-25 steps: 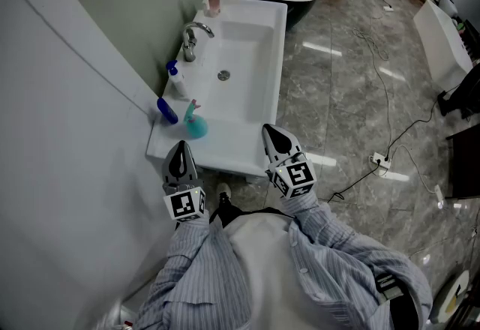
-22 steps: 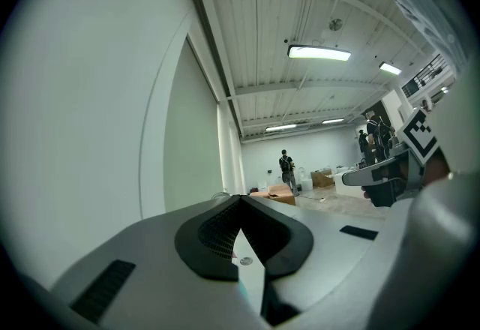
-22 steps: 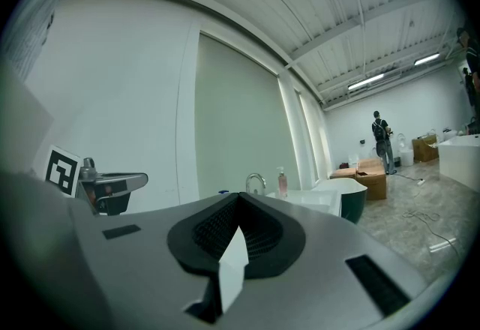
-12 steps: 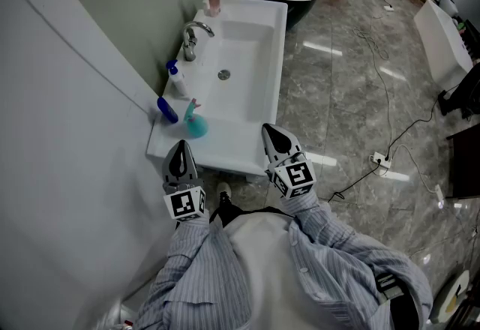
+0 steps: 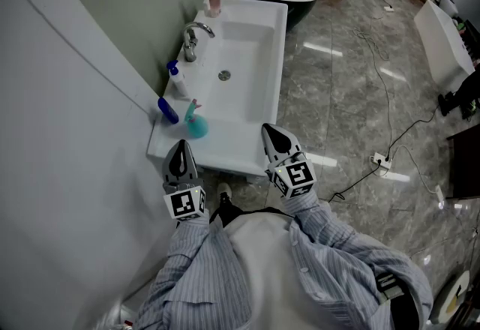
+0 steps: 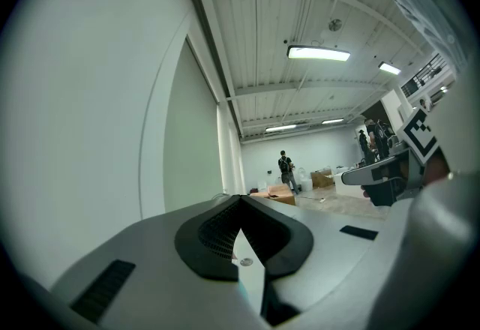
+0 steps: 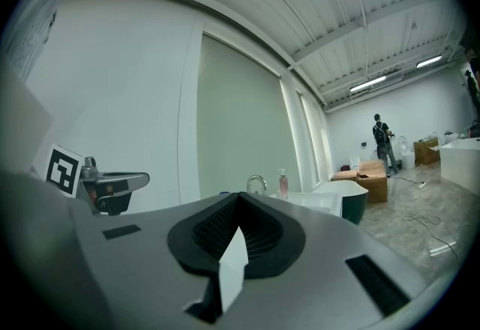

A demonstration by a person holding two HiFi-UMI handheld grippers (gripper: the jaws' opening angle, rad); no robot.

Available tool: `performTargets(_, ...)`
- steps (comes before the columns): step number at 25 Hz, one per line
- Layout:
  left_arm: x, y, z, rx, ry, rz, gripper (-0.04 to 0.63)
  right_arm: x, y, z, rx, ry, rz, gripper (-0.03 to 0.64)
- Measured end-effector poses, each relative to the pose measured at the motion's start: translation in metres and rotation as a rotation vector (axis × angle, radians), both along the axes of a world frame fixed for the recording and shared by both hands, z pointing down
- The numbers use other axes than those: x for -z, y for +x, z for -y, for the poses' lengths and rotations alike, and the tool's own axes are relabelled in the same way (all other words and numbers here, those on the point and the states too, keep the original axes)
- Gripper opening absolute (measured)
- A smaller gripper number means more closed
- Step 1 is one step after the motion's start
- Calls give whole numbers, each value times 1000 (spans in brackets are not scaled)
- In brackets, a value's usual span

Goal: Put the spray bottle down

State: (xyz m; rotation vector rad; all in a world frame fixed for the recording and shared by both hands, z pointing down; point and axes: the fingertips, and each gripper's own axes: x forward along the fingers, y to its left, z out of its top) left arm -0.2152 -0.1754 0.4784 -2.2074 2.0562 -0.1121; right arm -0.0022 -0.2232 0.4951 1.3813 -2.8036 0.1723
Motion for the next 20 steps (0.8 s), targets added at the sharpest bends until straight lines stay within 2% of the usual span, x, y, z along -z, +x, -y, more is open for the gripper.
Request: performTargets(20,-4,-2,1,-3,-5,-2,0,-4,-2,0,1,-4,-4,14)
